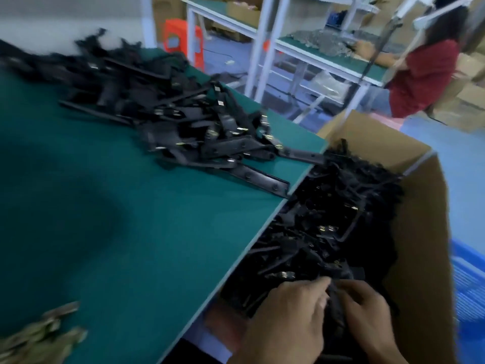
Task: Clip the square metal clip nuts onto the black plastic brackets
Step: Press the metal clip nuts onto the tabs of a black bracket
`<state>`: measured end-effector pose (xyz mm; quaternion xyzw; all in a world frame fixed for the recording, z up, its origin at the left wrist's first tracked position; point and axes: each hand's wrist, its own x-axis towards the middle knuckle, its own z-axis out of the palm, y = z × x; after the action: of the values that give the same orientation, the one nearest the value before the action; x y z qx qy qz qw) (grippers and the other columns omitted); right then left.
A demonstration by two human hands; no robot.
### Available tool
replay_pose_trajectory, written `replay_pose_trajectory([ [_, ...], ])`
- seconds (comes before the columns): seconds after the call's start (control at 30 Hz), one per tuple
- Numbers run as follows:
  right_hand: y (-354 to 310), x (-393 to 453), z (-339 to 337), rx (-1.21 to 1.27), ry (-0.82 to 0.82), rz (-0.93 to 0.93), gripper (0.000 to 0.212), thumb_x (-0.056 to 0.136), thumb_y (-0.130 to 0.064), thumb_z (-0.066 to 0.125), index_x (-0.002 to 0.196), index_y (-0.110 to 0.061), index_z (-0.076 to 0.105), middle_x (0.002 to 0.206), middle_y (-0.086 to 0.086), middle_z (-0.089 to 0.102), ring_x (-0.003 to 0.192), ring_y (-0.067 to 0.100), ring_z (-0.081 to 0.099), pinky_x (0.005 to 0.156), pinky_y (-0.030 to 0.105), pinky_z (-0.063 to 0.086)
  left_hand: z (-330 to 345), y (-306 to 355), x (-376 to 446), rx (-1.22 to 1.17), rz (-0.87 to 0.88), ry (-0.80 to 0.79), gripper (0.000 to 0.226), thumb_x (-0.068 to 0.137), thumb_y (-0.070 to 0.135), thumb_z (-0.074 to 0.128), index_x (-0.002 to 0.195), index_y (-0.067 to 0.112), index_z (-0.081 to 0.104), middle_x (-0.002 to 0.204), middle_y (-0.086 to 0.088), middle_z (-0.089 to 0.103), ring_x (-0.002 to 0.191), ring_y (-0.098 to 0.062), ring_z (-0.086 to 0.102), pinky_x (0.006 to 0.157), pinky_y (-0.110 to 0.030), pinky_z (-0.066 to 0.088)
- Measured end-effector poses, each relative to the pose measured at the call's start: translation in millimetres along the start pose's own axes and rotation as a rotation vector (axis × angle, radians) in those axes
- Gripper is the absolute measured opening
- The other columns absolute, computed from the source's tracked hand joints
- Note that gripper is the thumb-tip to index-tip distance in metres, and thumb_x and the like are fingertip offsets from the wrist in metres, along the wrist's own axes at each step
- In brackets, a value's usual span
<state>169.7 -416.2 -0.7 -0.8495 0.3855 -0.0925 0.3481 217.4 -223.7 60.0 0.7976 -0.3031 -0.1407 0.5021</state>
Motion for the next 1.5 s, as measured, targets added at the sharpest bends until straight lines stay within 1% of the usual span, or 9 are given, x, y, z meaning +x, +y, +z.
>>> replay_pose_trajectory([
  [0.13,-89,-27,25,0.312,0.02,-0.395,0.033,0.085,0.015,0.069,0.085,-0.017,0.075,0.087,-0.008,0.072,0.073,0.004,0.065,0.071,0.009,0.049,-114,-12,-49,-0.125,0.173,0.428,0.026,0.097,0.036,0.05,0.116,0.043,0.067,0.064,0.016,0.06,0.053,0.005,0.05,0.052,-0.012,0.038],
  [0.23,-169,-64,49,0.548,-0.074,-0.688,0.019,0.091,-0.008,0.071,0.084,-0.026,0.074,0.092,-0.003,0.071,0.072,0.013,0.066,0.066,0.016,0.051,-209,-45,-96,-0.195,0.211,0.896,0.02,0.093,0.02,0.056,0.098,0.026,0.075,0.054,0.008,0.038,0.046,-0.003,0.03,0.045,-0.014,0.023],
  [0.47,-320,-123,151,0.568,-0.874,-0.936,0.029,0.09,0.006,0.067,0.084,-0.02,0.077,0.078,0.004,0.071,0.061,0.013,0.062,0.063,0.019,0.047,-347,-135,-194,-0.454,-0.094,1.641,0.03,0.094,0.016,0.047,0.07,0.023,0.063,0.047,0.009,0.024,0.042,-0.012,0.015,0.046,-0.02,0.016],
  [0.73,-488,-166,321,0.488,-0.922,-0.977,0.031,0.091,0.007,0.058,0.089,-0.02,0.073,0.085,-0.003,0.074,0.069,0.01,0.068,0.062,0.022,0.054,-354,-157,-189,-0.359,-0.18,1.507,0.025,0.082,0.024,0.057,0.058,0.02,0.05,0.049,0.005,0.026,0.041,-0.012,0.019,0.046,-0.02,0.018],
  [0.9,-576,-175,422,0.219,-0.772,-1.122,0.046,0.086,0.008,0.05,0.121,-0.011,0.073,0.125,0.003,0.07,0.113,0.02,0.067,0.103,0.035,0.052,-356,-159,-189,-0.359,-0.208,1.507,0.038,0.088,0.029,0.055,0.061,0.011,0.037,0.051,0.006,0.026,0.045,-0.011,0.021,0.047,-0.023,0.019],
  [1.03,-623,-184,474,0.123,-0.693,-1.202,0.047,0.091,-0.007,0.064,0.137,-0.017,0.063,0.136,0.001,0.055,0.118,0.017,0.059,0.098,0.017,0.044,-355,-155,-189,-0.2,-0.227,1.478,0.041,0.09,0.031,0.054,0.062,0.008,0.034,0.052,0.009,0.028,0.049,-0.009,0.024,0.044,-0.028,0.021],
  [1.13,-641,-197,499,-0.037,-0.721,-1.349,0.059,0.093,-0.032,0.071,0.148,-0.025,0.051,0.122,0.001,0.058,0.107,0.016,0.059,0.099,0.028,0.048,-357,-155,-190,-0.218,-0.228,1.455,0.041,0.09,0.034,0.053,0.064,0.006,0.037,0.05,0.008,0.03,0.048,-0.011,0.026,0.042,-0.033,0.021],
  [1.27,-650,-212,502,-0.124,-0.532,-1.49,0.02,0.098,-0.036,0.063,0.109,-0.025,0.074,0.103,0.004,0.071,0.097,0.029,0.066,0.08,0.034,0.052,-359,-154,-190,-0.223,-0.246,1.474,0.041,0.091,0.035,0.052,0.065,0.007,0.038,0.05,0.008,0.03,0.048,-0.01,0.026,0.042,-0.031,0.022],
  [1.5,-652,-191,439,0.417,-0.665,-1.178,0.049,0.094,-0.032,0.065,0.059,-0.001,0.049,0.058,0.008,0.046,0.049,0.019,0.042,0.051,0.027,0.035,-359,-151,-191,-0.43,-0.179,1.468,0.034,0.087,0.027,0.054,0.06,0.013,0.039,0.051,0.007,0.026,0.045,-0.011,0.02,0.046,-0.027,0.019],
])
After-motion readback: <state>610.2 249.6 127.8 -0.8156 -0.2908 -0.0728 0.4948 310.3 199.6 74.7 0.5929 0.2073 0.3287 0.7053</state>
